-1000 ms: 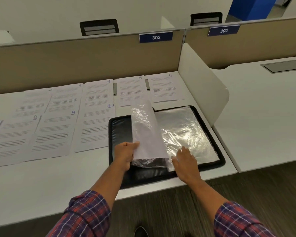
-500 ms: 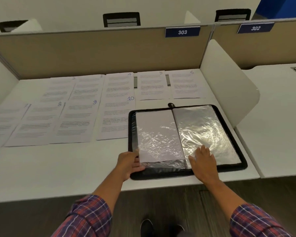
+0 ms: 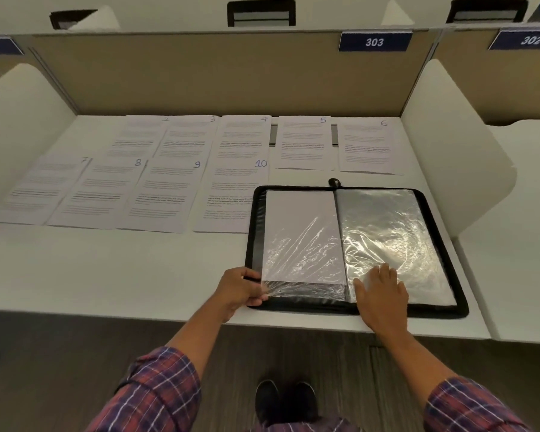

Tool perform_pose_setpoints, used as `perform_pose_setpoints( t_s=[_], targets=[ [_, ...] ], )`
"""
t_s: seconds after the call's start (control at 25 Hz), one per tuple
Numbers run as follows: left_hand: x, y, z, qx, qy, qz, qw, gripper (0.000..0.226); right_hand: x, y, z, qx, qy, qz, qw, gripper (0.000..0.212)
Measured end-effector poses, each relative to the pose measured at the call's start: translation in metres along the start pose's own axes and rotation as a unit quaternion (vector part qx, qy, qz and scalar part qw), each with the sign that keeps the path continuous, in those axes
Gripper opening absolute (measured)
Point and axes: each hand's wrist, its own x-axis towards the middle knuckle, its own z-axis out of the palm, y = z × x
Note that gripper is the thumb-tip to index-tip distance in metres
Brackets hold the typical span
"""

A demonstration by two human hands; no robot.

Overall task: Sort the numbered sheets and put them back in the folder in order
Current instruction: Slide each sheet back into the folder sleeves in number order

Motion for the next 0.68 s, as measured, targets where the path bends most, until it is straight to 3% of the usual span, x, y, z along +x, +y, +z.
perform_pose_setpoints(
  t_s=[0.16, 0.28, 0.36, 0.48, 0.56, 0.68],
  targets=[
    [-0.009, -0.003, 0.005, 0.045, 0.028, -0.003, 0.999, 0.023, -0.006, -0.013, -0.006, -0.006, 0.056, 0.000, 0.998, 0.075],
    [-0.007, -0.010, 0.006, 0.120, 0.122, 0.045, 0.984, 0.007, 0.003, -0.036, -0.007, 0.024, 0.069, -0.067, 0.995, 0.084],
    [-0.006, -0.017, 0.005, 0.238, 0.192, 0.137, 0.942, 0.006, 0.012, -0.054, -0.009, 0.042, 0.032, -0.112, 0.992, 0.088],
    [0.001, -0.033, -0.005, 0.396, 0.227, 0.259, 0.851, 0.035, 0.014, -0.079, -0.007, 0.034, 0.005, -0.174, 0.984, 0.090],
    [0.011, -0.034, -0.017, 0.476, 0.239, 0.291, 0.795, 0.055, 0.016, -0.097, -0.004, 0.017, -0.010, -0.201, 0.979, 0.091],
    [0.024, -0.034, -0.044, 0.543, 0.234, 0.281, 0.756, 0.074, 0.020, -0.131, 0.000, 0.012, -0.018, -0.228, 0.974, 0.091]
  ],
)
